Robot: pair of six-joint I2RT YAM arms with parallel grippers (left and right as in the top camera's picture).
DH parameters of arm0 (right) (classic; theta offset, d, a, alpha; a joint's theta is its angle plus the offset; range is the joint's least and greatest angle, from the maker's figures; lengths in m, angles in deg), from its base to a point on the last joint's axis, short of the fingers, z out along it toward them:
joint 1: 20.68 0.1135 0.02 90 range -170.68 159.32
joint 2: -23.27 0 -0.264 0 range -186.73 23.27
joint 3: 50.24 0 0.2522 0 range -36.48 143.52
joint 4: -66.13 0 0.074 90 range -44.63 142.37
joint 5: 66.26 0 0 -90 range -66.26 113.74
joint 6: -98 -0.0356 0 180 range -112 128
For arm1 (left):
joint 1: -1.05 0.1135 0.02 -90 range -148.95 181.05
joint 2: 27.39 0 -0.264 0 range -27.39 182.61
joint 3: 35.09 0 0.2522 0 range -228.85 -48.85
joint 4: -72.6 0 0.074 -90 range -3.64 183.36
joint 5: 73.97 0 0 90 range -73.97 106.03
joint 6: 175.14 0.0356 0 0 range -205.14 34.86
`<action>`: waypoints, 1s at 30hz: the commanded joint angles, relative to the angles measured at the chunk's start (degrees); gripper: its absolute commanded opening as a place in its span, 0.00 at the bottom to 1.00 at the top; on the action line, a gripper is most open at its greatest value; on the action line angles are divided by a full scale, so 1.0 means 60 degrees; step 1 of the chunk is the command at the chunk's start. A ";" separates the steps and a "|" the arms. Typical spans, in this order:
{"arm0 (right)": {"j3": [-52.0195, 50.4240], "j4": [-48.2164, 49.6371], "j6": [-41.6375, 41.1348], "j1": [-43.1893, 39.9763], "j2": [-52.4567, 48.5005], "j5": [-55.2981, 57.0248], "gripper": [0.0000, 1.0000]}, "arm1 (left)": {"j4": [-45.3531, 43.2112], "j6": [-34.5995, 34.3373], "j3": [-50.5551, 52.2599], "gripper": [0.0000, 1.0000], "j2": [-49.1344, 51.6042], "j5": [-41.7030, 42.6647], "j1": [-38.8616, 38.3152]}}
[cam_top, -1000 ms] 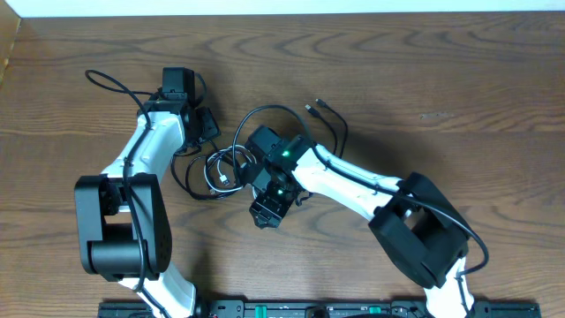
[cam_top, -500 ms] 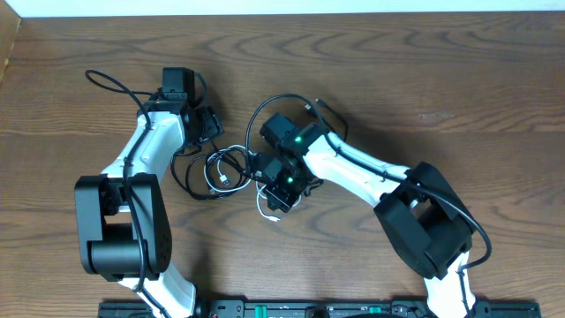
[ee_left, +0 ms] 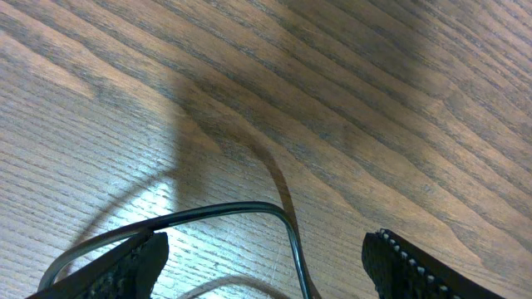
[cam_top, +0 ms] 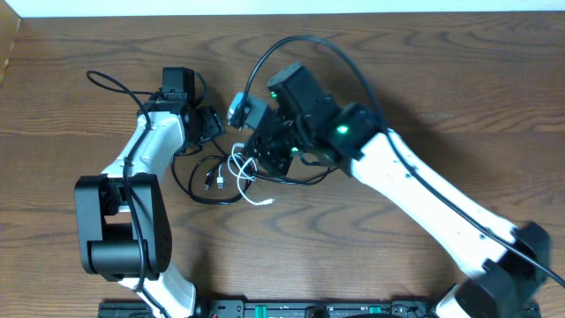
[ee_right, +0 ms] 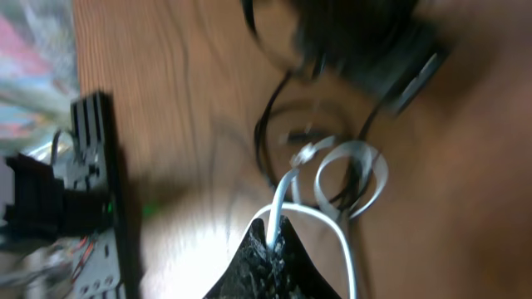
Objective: Untangle cables
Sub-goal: 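Pull the white cable right and up with the right gripper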
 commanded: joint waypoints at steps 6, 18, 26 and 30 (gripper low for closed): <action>0.0157 0.0579 0.0175 -0.0025 0.1330 0.1322 0.01 | -0.0007 -0.0051 0.0018 0.80 0.0087 0.0055 0.0007; 0.0160 0.0936 0.0572 -0.0025 0.3370 0.3555 0.01 | -0.0022 -0.0051 0.0018 0.80 0.0087 0.0055 0.0007; 0.0157 0.0933 0.0576 -0.0025 0.4583 0.4765 0.01 | -0.0022 -0.0051 0.0018 0.80 0.0087 0.0055 0.0007; 0.0157 0.0896 0.0572 -0.0025 0.5045 0.5144 0.01 | -0.0022 -0.0051 0.0018 0.80 0.0087 0.0055 0.0007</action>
